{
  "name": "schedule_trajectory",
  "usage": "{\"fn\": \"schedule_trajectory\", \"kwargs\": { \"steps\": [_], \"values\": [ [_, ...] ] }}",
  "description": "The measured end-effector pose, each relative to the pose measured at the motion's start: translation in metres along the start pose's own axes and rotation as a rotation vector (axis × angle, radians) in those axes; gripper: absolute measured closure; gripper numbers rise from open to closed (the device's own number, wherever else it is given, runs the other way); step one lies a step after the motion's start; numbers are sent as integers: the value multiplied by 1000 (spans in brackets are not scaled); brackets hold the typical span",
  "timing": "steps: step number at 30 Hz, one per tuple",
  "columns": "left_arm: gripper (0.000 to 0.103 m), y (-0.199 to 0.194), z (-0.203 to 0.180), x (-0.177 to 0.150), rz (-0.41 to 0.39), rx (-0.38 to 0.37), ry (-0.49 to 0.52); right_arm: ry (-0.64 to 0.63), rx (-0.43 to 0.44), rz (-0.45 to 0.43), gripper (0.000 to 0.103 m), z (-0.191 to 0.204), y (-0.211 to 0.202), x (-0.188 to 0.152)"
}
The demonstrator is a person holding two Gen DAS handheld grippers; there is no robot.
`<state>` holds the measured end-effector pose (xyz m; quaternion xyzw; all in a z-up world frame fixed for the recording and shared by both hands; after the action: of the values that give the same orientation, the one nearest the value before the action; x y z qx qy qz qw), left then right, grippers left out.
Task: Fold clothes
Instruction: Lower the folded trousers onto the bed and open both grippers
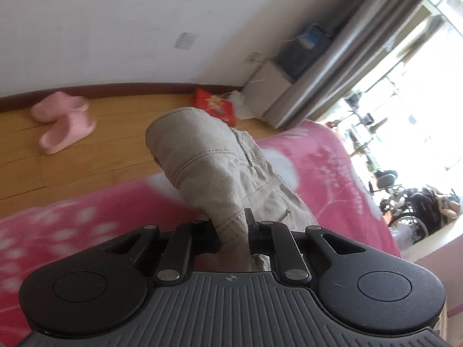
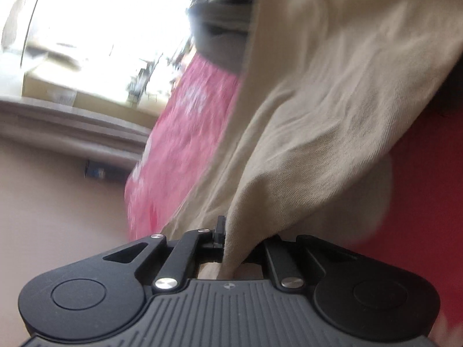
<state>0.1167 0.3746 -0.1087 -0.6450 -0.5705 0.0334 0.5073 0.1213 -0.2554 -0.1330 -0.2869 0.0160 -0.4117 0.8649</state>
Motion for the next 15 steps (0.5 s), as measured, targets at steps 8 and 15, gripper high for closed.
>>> {"fn": "schedule_trajectory", "kwargs": {
  "steps": [8,15],
  "values": [
    [91,-108,103,-28,66,118,41,-70,-47,268,96,-5,-56,-63],
    [85,-134,170,-70,123,187,86,-199,-119,471,95,-54,-80,-115]
  ]
}}
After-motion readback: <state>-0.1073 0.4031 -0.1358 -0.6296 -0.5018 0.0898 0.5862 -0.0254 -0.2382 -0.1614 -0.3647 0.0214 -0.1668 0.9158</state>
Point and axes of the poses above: each gripper's, at about its wrist camera, not at the fingertips, and y roughly the way its jaws point, z to its left, x to its top, the point moved 7 cm from there along y, roughly the way its jaws point, and after that the axes turned 5 degrees about x, right-handed, at the moved point
